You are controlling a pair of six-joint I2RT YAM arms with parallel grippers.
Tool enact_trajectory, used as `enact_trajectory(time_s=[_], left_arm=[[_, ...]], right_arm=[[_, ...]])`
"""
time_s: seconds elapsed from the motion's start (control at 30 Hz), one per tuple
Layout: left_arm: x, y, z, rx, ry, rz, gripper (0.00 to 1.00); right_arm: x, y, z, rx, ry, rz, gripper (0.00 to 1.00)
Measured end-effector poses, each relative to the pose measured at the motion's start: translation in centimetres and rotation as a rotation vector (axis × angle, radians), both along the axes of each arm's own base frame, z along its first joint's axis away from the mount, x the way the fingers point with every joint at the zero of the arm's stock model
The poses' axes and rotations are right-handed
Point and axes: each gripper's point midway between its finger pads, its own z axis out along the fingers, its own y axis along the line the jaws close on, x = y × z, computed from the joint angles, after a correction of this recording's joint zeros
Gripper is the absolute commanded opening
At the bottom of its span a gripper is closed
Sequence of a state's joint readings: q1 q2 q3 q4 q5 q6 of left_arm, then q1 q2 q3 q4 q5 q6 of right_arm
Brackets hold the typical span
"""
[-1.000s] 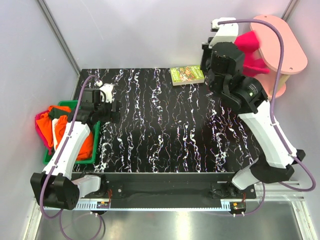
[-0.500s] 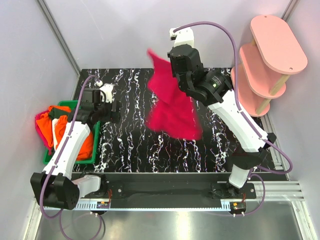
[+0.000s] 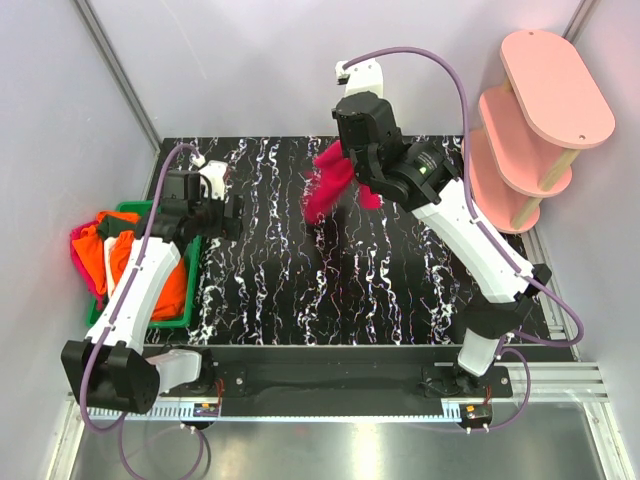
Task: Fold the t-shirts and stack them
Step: Flatten out the tshirt
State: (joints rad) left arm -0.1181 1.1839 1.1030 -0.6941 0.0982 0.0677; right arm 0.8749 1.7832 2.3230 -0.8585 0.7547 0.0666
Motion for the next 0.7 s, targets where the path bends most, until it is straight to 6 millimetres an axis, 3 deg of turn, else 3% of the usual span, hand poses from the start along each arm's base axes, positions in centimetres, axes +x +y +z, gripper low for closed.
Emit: enact_trajectory(time_s=[0.23,0.43,0.7], left_arm=[[1.7,-0.8,1.0,-0.035,-0.005,-0.005,0.99],[2.2,-1.6,-0.3,-0.065,0.043,-0.018,0.99],[2.1,-2.6,-0.3,-0.094,0.05,-0.043,0.99]], right_arm=[[-0.2,0.7,-2.3,-0.004,0.055,0.03,0.0],[-0.8,1.4,-4.4,-0.003,0.109,0.061,0.0],[-2.5,4.0,-3.9,0.023,0.107,0.142,0.0]])
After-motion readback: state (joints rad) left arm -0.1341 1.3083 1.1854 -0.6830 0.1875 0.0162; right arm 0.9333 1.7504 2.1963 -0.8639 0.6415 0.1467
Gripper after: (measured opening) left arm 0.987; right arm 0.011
